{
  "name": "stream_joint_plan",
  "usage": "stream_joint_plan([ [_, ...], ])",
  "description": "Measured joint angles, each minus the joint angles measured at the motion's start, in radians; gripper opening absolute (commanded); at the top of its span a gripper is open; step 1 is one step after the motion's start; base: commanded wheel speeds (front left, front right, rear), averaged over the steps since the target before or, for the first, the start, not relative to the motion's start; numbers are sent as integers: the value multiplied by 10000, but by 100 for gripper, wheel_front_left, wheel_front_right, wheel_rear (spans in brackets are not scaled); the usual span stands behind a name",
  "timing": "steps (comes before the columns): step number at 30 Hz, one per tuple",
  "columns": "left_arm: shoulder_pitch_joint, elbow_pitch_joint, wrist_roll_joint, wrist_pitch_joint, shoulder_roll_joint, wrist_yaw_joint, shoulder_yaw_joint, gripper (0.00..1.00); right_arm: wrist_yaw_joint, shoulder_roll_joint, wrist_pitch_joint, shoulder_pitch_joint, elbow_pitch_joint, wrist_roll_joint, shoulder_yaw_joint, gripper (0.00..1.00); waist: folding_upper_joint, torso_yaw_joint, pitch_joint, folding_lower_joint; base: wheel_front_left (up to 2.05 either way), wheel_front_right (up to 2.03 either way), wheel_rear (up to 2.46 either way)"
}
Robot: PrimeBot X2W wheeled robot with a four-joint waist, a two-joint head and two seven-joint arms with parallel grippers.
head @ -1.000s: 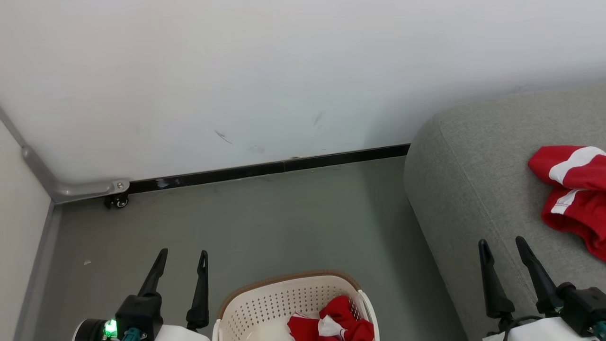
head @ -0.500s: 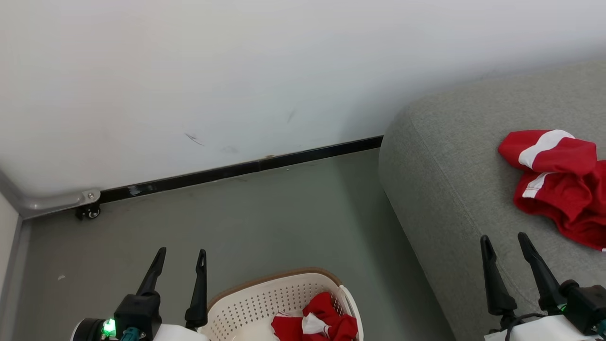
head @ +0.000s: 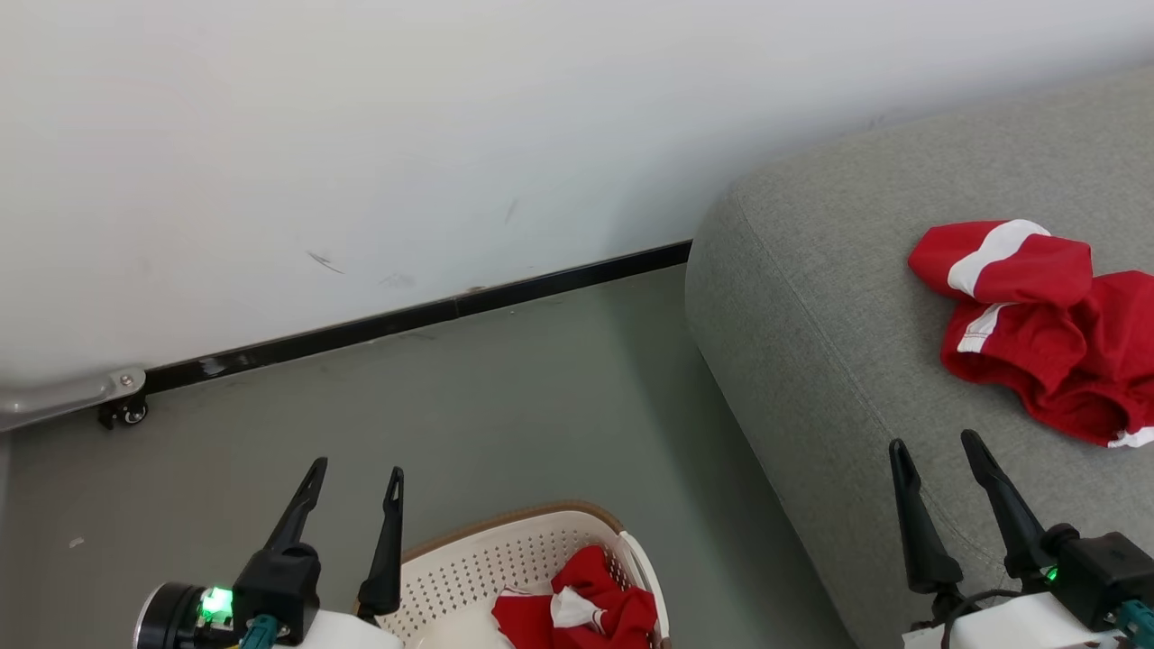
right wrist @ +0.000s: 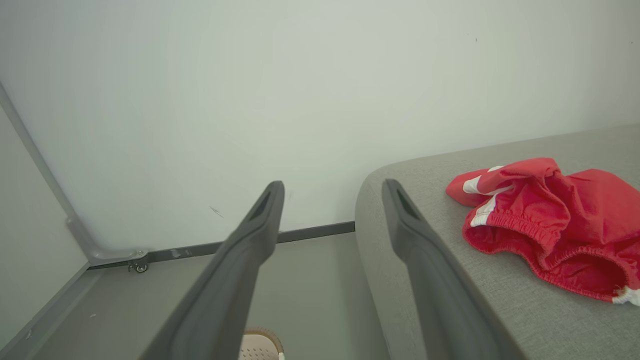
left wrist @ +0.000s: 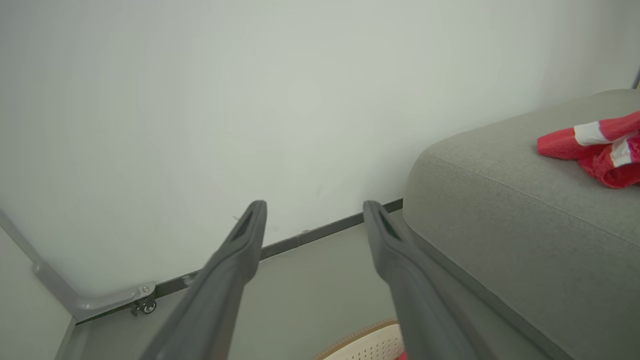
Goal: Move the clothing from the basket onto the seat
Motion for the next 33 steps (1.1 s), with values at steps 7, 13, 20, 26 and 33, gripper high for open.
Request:
stream_joint_plan([
  [7, -829, -44, 453, 52, 136, -491, -729, 100, 0, 0, 84, -334, -232, -226, -54, 100, 0, -136, 271, 0, 0, 0, 0],
  [13, -1340, 123, 673, 360, 81, -915, -1266, 100, 0, 0, 84, -512, -380, -238, -173, 100, 0, -256, 597, 0, 0, 0, 0],
  [20, -1898, 619, 779, 637, -140, -1271, -1666, 100, 0, 2, 82, -631, -585, -238, -401, 100, 0, -401, 1093, 0, 0, 0, 0],
  [26, -2324, 1078, 974, 853, -278, -1371, -1883, 100, 0, 2, 67, -968, -675, -188, -453, 100, 0, -522, 1594, 0, 0, 0, 0],
  [33, -2668, 1730, 1064, 1064, -293, -1486, -1942, 100, 0, 2, -31, -1278, -729, 56, -458, 100, 0, -667, 2308, 0, 0, 0, 0],
])
